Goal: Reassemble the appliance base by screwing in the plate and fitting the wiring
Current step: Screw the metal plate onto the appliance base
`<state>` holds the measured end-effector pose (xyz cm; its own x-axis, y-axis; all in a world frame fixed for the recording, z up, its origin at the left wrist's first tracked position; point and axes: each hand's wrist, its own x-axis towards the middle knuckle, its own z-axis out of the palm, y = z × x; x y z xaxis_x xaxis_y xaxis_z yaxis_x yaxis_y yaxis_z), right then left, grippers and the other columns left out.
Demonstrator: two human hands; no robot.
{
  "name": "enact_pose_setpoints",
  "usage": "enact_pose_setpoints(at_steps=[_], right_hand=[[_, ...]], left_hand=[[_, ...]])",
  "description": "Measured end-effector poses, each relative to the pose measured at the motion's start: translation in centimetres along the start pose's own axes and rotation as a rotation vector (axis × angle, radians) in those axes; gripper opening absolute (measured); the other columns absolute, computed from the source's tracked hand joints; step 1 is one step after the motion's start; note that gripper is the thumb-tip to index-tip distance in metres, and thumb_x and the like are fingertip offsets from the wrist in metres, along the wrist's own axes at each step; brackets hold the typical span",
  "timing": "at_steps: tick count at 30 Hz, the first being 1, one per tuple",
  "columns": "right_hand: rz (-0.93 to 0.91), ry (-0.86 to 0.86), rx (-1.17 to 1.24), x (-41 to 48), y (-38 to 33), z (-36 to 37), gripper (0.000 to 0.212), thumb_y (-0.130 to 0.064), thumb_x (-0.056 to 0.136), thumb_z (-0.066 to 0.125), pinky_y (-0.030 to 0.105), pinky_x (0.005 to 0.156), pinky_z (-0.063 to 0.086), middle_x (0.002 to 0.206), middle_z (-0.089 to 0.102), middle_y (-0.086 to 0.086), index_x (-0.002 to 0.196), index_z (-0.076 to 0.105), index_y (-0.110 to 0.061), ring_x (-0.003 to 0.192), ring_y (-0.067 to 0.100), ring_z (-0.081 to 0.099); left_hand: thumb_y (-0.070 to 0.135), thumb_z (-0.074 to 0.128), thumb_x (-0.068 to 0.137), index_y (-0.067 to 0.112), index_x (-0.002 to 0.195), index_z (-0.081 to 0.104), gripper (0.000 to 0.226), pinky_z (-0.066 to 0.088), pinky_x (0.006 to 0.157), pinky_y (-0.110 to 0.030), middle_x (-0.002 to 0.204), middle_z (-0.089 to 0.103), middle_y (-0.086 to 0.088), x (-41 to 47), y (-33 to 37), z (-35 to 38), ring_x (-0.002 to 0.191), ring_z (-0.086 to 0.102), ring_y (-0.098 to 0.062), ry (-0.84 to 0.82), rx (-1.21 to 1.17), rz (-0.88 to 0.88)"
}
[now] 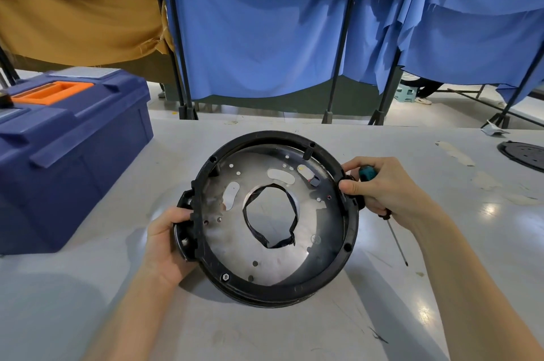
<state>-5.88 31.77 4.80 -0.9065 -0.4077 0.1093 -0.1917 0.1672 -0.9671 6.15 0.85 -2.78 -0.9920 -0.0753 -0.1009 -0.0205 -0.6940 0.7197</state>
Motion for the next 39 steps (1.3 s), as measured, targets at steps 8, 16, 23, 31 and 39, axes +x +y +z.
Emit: enact_pose_setpoints(at_steps=[8, 16, 23, 31, 39], right_hand=[[0.014, -0.062, 0.093, -0.1, -0.2, -0.3, 0.036, -0.020, 0.064, 0.080, 0.019, 0.032, 0.024, 0.079, 0.050, 0.023, 0.096, 0.072, -0.008, 0.032, 0.013, 0.024], [0.022, -0.056, 0.116, -0.2, -0.3, -0.3, 0.032, -0.016, 0.067, 0.077, 0.019, 0.032, 0.025, 0.072, 0.048, 0.022, 0.098, 0.073, -0.010, 0.030, 0.012, 0.025], [0.016, -0.061, 0.196, -0.3, 0.0, -0.5, 0.031, -0.014, 0.058, 0.078, 0.020, 0.033, 0.020, 0.063, 0.048, 0.016, 0.090, 0.076, -0.014, 0.029, 0.011, 0.023], [-0.060, -0.061, 0.211, -0.1, 0.2, -0.3, 0.030, -0.016, 0.071, 0.076, 0.018, 0.032, 0.029, 0.074, 0.060, 0.017, 0.101, 0.077, -0.018, 0.031, 0.012, 0.027], [0.160, -0.100, -0.406, 0.0, 1.1, -0.6, 0.010, -0.008, 0.073, 0.083, 0.034, 0.051, 0.035, 0.070, 0.069, 0.013, 0.076, 0.076, -0.014, 0.048, 0.022, 0.040]], left_hand=[[0.023, 0.085, 0.011, 0.008, 0.071, 0.077, 0.062, 0.058, 0.053, -0.030, 0.068, 0.072, -0.007, -0.5, 0.2, 0.3, 0.055, 0.068, -0.021, -0.052, -0.013, 0.045], [0.023, 0.084, 0.009, 0.006, 0.065, 0.076, 0.059, 0.056, 0.048, -0.031, 0.062, 0.070, -0.007, -1.0, 0.4, 0.8, 0.051, 0.067, -0.021, -0.059, 0.014, 0.052], [0.020, 0.081, 0.003, 0.004, 0.066, 0.075, 0.066, 0.056, 0.048, -0.032, 0.061, 0.068, -0.013, -1.3, 1.3, 1.9, 0.048, 0.065, -0.026, -0.071, 0.057, 0.076], [0.024, 0.080, 0.004, 0.010, 0.067, 0.075, 0.065, 0.057, 0.053, -0.031, 0.063, 0.068, -0.008, -1.5, 3.1, 1.3, 0.050, 0.065, -0.024, -0.007, 0.126, 0.209], [0.028, 0.081, 0.010, 0.016, 0.066, 0.075, 0.057, 0.057, 0.054, -0.030, 0.061, 0.067, -0.001, -1.9, 4.8, -1.4, 0.051, 0.065, -0.019, 0.054, 0.117, 0.288]])
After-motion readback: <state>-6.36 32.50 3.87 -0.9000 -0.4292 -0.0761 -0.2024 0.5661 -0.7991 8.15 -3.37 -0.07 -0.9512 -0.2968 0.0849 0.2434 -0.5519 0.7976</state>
